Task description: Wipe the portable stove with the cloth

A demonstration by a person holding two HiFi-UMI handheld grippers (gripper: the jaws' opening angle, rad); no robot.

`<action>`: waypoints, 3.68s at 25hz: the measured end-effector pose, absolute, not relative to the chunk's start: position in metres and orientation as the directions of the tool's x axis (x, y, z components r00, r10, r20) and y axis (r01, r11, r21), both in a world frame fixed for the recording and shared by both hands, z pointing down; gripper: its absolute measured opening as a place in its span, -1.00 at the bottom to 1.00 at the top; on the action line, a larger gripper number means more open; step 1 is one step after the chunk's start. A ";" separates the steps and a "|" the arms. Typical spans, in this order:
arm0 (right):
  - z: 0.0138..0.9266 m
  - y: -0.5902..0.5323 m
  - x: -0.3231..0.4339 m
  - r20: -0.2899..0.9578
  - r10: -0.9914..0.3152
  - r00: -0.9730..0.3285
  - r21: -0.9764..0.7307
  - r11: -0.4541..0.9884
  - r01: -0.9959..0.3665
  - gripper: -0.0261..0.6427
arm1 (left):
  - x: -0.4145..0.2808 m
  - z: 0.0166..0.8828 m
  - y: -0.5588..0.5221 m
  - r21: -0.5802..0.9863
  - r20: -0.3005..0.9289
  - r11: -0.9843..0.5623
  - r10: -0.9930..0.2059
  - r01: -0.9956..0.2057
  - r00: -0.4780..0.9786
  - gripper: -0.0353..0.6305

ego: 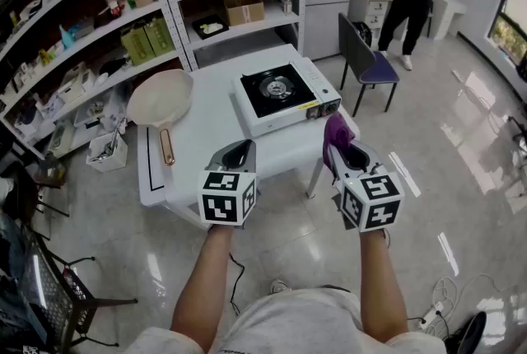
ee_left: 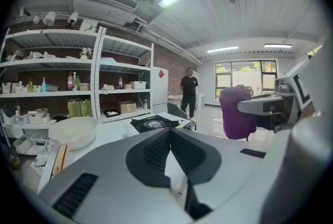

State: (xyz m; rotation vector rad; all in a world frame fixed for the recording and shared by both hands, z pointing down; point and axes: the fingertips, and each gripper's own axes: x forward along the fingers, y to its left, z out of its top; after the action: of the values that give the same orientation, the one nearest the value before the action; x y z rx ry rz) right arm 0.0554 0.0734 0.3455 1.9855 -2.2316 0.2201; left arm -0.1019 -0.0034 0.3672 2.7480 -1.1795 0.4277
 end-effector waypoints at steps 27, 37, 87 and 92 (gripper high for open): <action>0.356 -0.055 0.155 0.202 -0.937 -0.283 -0.013 0.287 -0.958 -0.73 | -0.024 0.384 -0.112 -0.007 0.336 -0.561 -0.781 -0.828 0.526 -0.88; 0.370 -0.142 0.202 0.236 -0.869 -0.434 -0.012 0.444 -0.896 -0.73 | 0.007 0.400 -0.165 0.016 0.369 -0.428 -0.837 -0.904 0.403 -0.88; 0.491 -0.378 0.178 0.671 -0.566 -0.479 0.324 0.805 -0.497 -0.73 | -0.009 0.438 -0.219 0.022 0.430 -0.272 -0.866 -0.962 0.255 -0.88; 0.491 -0.369 0.181 0.675 -0.582 -0.453 0.318 0.784 -0.534 -0.73 | -0.014 0.440 -0.217 0.033 0.429 -0.302 -0.856 -0.953 0.287 -0.88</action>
State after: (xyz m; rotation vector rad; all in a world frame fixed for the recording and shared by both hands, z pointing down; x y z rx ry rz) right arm 0.1806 -0.3694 0.4906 0.8256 -2.1476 -0.0750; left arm -0.0137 -0.2169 0.4397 2.2765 -1.6529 0.4851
